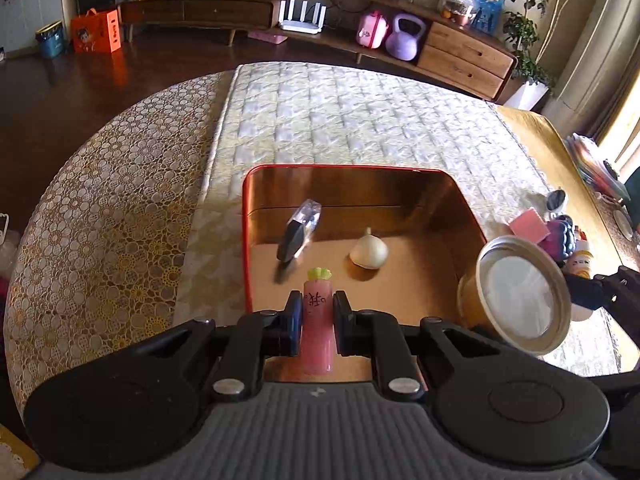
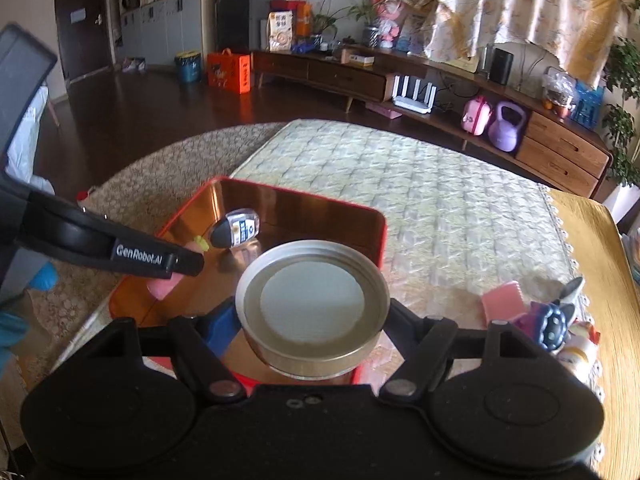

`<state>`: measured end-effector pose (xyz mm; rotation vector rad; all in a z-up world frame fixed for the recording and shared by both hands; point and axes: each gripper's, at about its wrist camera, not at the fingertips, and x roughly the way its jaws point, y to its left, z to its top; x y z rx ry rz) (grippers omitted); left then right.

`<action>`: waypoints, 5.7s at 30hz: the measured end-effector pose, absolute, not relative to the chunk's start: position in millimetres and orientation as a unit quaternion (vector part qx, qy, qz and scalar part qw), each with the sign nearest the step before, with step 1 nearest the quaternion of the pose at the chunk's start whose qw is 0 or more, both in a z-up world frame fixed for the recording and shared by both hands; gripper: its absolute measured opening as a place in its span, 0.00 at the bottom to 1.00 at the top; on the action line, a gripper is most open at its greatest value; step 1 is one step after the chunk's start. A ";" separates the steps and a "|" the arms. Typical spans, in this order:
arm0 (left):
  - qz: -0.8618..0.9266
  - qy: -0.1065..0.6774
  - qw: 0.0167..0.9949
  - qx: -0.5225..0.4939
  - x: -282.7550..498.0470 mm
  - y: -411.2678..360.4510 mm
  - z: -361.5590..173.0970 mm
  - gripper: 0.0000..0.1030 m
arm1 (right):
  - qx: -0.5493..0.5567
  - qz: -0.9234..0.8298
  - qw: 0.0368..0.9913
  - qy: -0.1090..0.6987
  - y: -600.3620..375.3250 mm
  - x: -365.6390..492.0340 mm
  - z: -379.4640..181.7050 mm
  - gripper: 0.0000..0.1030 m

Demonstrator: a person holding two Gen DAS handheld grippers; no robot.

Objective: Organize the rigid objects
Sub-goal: 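Carry the pink tube and metal lid over the red tin with both tools, then release the pink tube and the metal lid into the red tin, then reach the left tool to the nail clipper while the right tool reaches the white bottle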

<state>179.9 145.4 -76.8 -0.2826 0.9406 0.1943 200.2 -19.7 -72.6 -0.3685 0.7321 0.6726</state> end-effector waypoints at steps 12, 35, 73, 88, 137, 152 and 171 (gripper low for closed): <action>0.100 0.471 0.868 -0.119 202.3 152.9 -92.2 0.15 | -0.222 0.341 0.826 0.390 18.8 212.1 -106.3 0.73; 0.093 0.488 0.860 -0.113 217.8 152.2 -96.3 0.15 | -0.189 0.363 0.814 0.412 17.9 212.3 -105.5 0.80; 0.011 0.433 0.899 -0.072 140.1 74.2 -40.4 0.16 | -0.070 0.309 0.893 0.321 -103.0 135.1 -35.2 0.89; -0.038 0.423 0.903 -0.069 130.9 23.6 -42.4 0.16 | -0.017 0.223 0.921 0.320 -190.6 122.3 -42.8 0.97; -0.065 0.458 0.886 0.032 283.3 -89.0 -127.3 0.77 | 0.062 0.095 0.897 0.427 -237.1 315.8 -120.0 0.90; -0.092 0.444 0.890 0.044 285.4 -96.6 -134.1 0.50 | 0.082 0.117 0.891 0.430 -236.9 316.7 -129.2 0.71; -0.096 0.440 0.893 0.017 272.0 -93.9 -122.7 0.06 | 0.097 0.125 0.896 0.415 -254.5 279.1 -121.0 0.45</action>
